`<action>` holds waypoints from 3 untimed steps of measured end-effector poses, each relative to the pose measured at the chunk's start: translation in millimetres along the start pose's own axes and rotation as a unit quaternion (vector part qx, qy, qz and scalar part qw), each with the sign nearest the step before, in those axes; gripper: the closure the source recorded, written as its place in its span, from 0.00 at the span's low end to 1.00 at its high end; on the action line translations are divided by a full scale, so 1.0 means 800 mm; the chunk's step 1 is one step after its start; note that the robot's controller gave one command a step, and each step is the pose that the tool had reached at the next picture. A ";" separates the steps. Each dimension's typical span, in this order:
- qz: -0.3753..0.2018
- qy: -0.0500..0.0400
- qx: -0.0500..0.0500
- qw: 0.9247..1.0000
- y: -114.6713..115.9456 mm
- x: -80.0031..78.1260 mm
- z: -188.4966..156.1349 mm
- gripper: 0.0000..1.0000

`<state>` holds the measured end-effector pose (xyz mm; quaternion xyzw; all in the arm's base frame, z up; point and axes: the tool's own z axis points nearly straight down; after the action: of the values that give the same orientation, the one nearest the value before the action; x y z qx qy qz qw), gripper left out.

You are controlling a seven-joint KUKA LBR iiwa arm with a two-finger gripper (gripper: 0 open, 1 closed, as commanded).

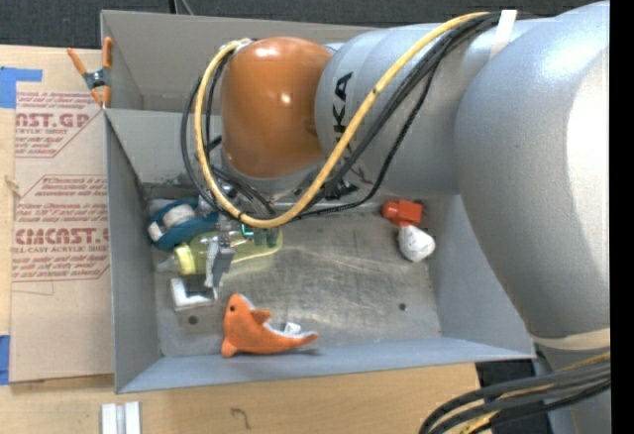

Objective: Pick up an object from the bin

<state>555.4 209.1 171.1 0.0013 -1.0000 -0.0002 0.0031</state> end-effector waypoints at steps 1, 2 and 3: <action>0.001 -0.004 -0.001 1.000 -0.001 -0.003 -0.005 0.00; -0.211 -0.038 -0.012 0.977 -0.049 0.000 0.080 1.00; -0.211 -0.037 -0.006 0.977 -0.058 0.003 0.099 0.00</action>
Offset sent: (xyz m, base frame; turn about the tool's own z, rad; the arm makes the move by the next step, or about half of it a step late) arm -0.0210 -0.0581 -0.1011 -0.4215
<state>552.3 162.5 91.9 0.2123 -0.9766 -0.0071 -0.0342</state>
